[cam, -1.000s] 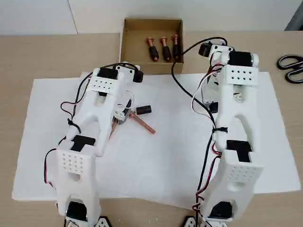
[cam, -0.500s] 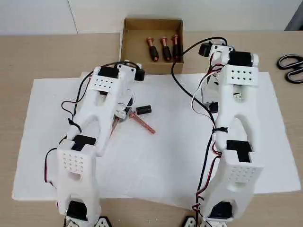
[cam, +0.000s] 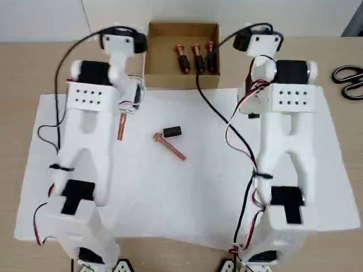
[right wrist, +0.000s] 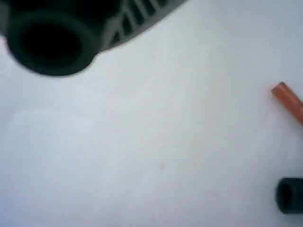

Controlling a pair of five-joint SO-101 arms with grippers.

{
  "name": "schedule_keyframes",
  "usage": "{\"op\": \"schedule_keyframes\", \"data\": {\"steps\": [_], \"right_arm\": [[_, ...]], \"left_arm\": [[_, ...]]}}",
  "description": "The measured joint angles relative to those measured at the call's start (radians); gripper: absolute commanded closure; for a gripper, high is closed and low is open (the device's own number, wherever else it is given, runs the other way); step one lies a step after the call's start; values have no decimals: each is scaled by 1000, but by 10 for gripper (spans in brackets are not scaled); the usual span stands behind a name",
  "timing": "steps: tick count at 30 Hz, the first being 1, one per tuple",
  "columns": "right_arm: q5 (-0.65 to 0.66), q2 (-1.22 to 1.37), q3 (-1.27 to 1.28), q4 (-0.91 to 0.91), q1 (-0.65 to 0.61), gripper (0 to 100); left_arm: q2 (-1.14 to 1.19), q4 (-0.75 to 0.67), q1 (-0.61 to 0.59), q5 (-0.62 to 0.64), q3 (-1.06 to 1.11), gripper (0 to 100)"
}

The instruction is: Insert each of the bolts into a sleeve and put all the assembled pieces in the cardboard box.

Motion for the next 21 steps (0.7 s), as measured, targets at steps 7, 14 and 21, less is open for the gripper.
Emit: {"op": "schedule_keyframes", "data": {"steps": [7, 14, 21], "right_arm": [[0, -253, 0, 2, -78, 992], [0, -534, 72, 5, -144, 992], [0, -798, 354, 8, -173, 992]], "left_arm": [[-242, 2, -12, 15, 0, 994], [-503, 2, -12, 20, 0, 994], [-671, 2, -12, 20, 0, 994]]}}
